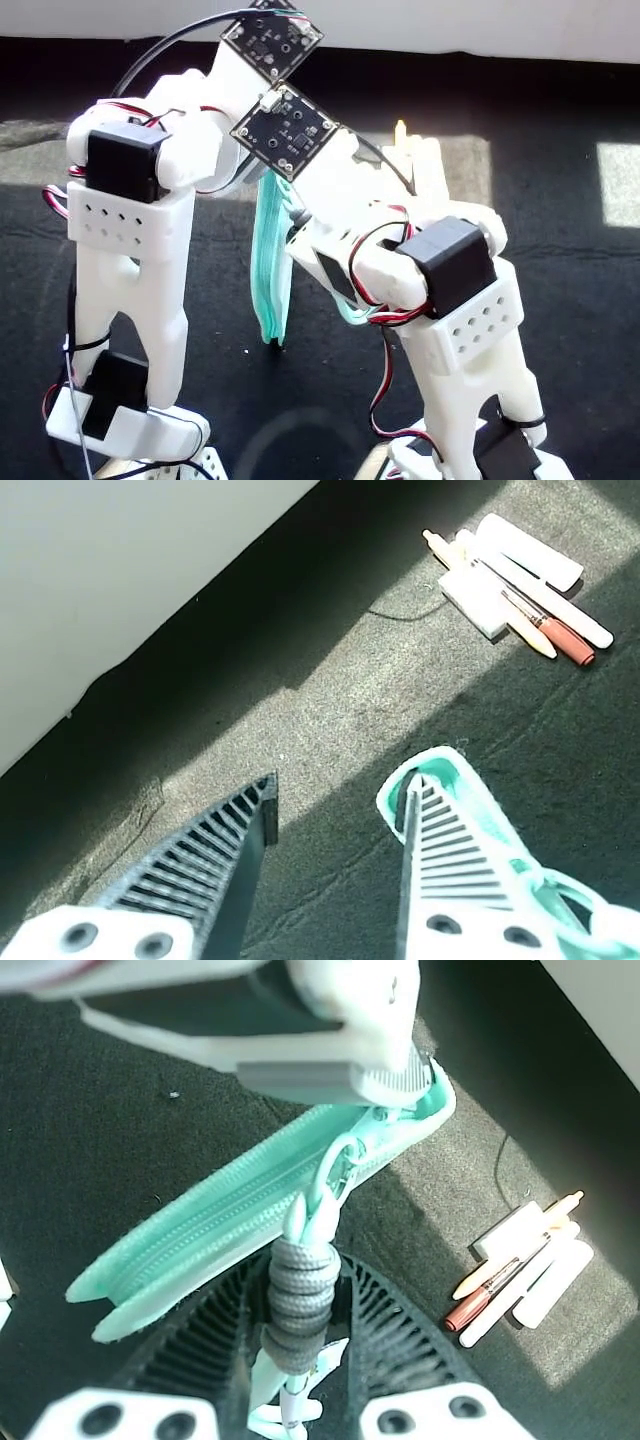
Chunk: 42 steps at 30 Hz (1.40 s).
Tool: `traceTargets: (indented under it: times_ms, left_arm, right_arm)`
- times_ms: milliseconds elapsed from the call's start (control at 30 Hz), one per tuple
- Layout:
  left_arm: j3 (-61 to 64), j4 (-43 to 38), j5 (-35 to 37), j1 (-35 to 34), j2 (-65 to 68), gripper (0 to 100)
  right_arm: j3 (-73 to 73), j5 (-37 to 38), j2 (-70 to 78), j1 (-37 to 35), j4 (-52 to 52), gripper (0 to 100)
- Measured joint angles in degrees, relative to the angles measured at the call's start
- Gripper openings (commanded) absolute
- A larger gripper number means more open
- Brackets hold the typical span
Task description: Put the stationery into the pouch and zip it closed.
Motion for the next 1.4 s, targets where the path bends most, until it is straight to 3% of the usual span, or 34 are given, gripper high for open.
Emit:
traceTargets:
  times_ms: [133,267,600,1033,1400]
  left_arm:
    - [0.1,0.8,-0.2,0.0,0.4,0]
    - [0.3,1.4,-0.5,-1.7,0.9,1]
    - [0.7,1.8,4.1,-6.3,0.5,2]
    - [29.4,1.1,4.0,-1.9,-21.2,2]
    - [32.1,1.1,7.6,-1.7,-25.5,1]
  right_arm:
    - [0.0,0.0,0.0,0.0,0.0,0.6]
    - [0.0,-0.1,0.0,2.0,0.0,0.6]
    - [0.0,-0.1,0.0,18.5,-6.9,0.6]
    - [0.2,0.3,0.4,21.8,-17.8,0.6]
    - [5.3,4.9,0.2,25.1,-17.2,0.6]
